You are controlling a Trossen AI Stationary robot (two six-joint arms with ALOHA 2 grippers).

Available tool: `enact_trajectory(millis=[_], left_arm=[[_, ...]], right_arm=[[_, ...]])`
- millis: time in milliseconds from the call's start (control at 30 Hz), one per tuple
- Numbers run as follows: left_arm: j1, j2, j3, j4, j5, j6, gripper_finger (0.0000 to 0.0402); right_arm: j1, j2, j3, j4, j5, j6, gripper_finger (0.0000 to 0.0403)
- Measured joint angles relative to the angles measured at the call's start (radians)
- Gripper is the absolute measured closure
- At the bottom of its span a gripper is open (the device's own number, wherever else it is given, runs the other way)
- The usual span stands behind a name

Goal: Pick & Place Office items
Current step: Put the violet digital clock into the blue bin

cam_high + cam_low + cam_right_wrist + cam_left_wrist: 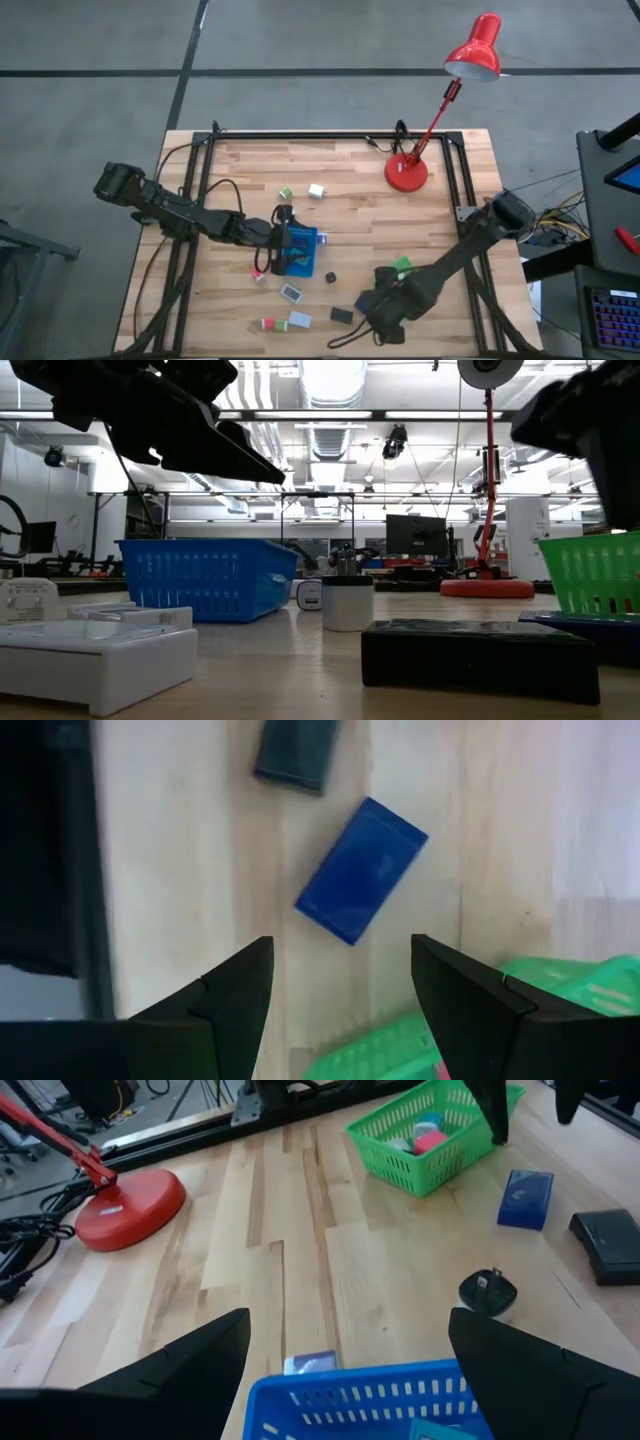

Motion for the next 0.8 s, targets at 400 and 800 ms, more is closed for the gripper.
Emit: enact_trajectory(millis=[400, 800], left_arm=[[-0.001, 0.0, -0.001, -0.016, 0.006, 0.001, 0.0055], [-0.002, 0.0, -0.001, -0.036, 0.027, 0.0, 0.0055]], right_arm=[[-0.035, 0.078, 0.074, -0.002, 0.042, 0.071, 0.0168], [-0.036, 0.07, 0.067, 0.007, 0.031, 0.139, 0.0084]])
